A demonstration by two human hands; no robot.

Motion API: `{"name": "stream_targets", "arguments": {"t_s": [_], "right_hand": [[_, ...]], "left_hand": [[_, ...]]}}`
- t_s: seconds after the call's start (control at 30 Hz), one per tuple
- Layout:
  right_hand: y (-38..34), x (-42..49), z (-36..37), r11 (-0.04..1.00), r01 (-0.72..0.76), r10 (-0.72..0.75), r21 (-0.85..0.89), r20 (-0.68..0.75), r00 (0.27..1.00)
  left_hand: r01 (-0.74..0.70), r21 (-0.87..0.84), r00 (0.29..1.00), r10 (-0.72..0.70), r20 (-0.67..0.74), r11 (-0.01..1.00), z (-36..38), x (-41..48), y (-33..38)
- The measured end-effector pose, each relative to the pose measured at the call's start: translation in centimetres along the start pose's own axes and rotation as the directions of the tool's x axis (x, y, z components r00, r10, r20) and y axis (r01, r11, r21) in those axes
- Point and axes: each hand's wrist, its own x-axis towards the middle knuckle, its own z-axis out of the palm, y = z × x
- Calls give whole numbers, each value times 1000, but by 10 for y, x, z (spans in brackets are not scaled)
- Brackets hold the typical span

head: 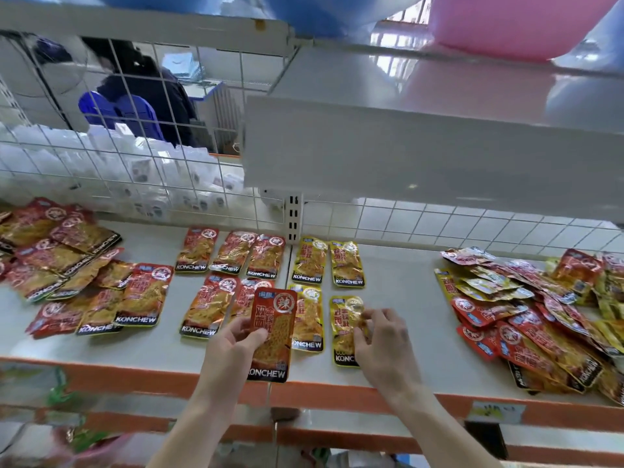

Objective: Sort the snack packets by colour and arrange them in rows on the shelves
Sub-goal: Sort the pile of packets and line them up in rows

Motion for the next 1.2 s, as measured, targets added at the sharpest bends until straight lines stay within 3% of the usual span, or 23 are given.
{"name": "stream_targets", "arguments": {"t_s": [0.1, 0.2, 0.3, 0.87, 1.2], "right_hand": [[-4, -9, 0, 995, 66, -67, -72, -9, 998], [-6, -14, -1, 966, 212, -191, -145, 148, 970], [-7, -17, 1, 950, 252, -206, -184, 235, 950], [-8, -1, 5, 971, 198, -169, -134, 203, 965], [-47, -17, 20, 974, 214, -210, -79, 58, 976]], "left_hand": [[9, 5, 1000, -9, -11, 1000, -7, 1, 0], [14, 13, 1000, -14, -12, 1000, -9, 2, 2], [19, 20, 1000, -19, 3, 1000, -10, 3, 1], [40, 22, 999, -41, 30, 999, -14, 12, 2], [39, 1, 999, -39, -12, 999, -62, 18, 8]]}}
